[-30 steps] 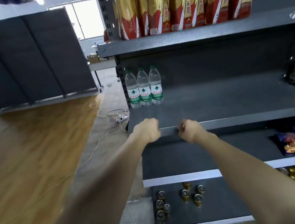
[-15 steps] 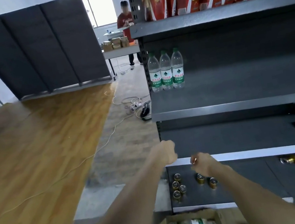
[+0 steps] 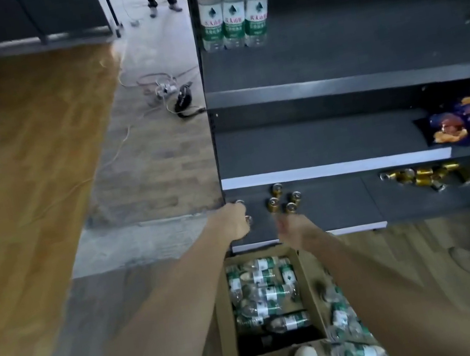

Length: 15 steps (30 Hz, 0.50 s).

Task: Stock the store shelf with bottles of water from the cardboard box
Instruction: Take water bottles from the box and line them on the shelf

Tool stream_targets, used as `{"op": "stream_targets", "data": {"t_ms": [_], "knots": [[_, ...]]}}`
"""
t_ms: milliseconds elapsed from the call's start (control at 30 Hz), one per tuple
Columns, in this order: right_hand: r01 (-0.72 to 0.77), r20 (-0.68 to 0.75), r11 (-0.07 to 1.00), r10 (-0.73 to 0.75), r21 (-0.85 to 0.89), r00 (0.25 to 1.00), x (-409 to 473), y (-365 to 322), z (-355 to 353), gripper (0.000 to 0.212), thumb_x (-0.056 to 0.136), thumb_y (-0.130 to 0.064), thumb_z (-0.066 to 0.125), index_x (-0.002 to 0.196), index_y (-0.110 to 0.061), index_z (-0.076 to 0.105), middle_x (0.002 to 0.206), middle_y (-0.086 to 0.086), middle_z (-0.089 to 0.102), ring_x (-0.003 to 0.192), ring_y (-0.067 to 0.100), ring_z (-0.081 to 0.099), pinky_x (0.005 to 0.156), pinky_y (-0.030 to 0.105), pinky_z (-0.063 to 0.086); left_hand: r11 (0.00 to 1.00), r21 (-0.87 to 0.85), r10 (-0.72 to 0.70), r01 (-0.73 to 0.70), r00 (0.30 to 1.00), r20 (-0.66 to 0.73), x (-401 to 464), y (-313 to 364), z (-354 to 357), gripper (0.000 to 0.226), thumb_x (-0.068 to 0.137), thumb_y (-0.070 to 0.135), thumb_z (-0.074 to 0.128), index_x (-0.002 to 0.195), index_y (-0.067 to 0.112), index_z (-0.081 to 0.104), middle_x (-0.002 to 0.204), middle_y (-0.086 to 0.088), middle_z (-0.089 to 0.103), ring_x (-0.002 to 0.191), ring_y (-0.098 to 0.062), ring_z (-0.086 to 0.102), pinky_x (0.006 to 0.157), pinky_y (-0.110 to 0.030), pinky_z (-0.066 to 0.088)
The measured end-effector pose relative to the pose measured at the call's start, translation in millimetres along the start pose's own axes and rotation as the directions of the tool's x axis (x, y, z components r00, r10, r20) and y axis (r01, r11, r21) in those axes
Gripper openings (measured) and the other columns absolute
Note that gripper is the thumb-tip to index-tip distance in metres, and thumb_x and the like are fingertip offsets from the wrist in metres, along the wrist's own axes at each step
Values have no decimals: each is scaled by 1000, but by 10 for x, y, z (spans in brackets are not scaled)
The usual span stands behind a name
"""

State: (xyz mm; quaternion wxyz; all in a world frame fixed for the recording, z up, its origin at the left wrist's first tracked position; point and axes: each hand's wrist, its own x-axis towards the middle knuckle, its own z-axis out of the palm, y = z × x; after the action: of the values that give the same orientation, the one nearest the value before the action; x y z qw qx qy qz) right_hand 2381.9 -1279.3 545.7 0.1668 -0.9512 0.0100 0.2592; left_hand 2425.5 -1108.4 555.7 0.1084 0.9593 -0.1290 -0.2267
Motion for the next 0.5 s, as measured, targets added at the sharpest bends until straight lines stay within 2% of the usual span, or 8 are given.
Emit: {"op": "stream_targets", "data": {"t_ms": [100, 200, 300, 333, 433, 500], "knots": [[-36, 24, 999, 36, 15, 999, 75, 170, 213, 18, 98, -17, 47, 113, -9, 55, 108, 15, 62, 103, 33, 60, 85, 37, 47, 1000, 6, -4, 4, 998, 68, 79, 34, 273, 10, 90, 23, 51, 95, 15, 55, 109, -13, 64, 95, -35, 61, 86, -44, 53], [-86, 79, 996, 83, 36, 993, 188, 360, 493, 15, 99, -18, 47, 110, -13, 55, 108, 16, 57, 93, 28, 51, 80, 32, 40, 1000, -1, -31, 32, 992, 124, 219, 39, 611, 14, 91, 20, 54, 102, 13, 59, 104, -10, 62, 93, -31, 61, 84, -44, 54], [-124, 120, 987, 112, 102, 986, 368, 627, 870, 32, 98, -21, 51, 127, -8, 58, 126, 16, 59, 113, 34, 56, 92, 35, 44, 998, -23, -46, 53, 973, 225, 370, 33, 1055, 17, 90, 17, 52, 101, 10, 63, 98, -9, 65, 91, -29, 64, 75, -40, 55], [-133, 129, 984, 118, 118, 985, 440, 727, 1012, 32, 98, -21, 51, 125, -7, 58, 125, 17, 60, 113, 35, 57, 92, 36, 45, 998, -36, -38, 48, 966, 258, 431, 30, 1226, 19, 90, 15, 51, 103, 9, 64, 99, -9, 65, 94, -30, 64, 75, -39, 54], [-143, 171, 977, 115, 160, 979, 643, 1063, 1471, 24, 95, -15, 53, 116, -5, 58, 109, 16, 62, 98, 32, 60, 76, 34, 48, 993, -53, -82, 106, 940, 331, 594, 46, 1747, 28, 92, 13, 49, 115, 5, 60, 113, -14, 64, 106, -32, 62, 79, -37, 50], [-157, 208, 973, 120, 171, 971, 781, 1332, 1825, 21, 94, -14, 54, 112, -4, 57, 102, 14, 61, 95, 31, 60, 72, 31, 47, 983, -82, -128, 165, 930, 345, 715, 64, 2126, 29, 92, 12, 48, 120, 6, 57, 113, -15, 63, 98, -30, 61, 68, -34, 45]]}}
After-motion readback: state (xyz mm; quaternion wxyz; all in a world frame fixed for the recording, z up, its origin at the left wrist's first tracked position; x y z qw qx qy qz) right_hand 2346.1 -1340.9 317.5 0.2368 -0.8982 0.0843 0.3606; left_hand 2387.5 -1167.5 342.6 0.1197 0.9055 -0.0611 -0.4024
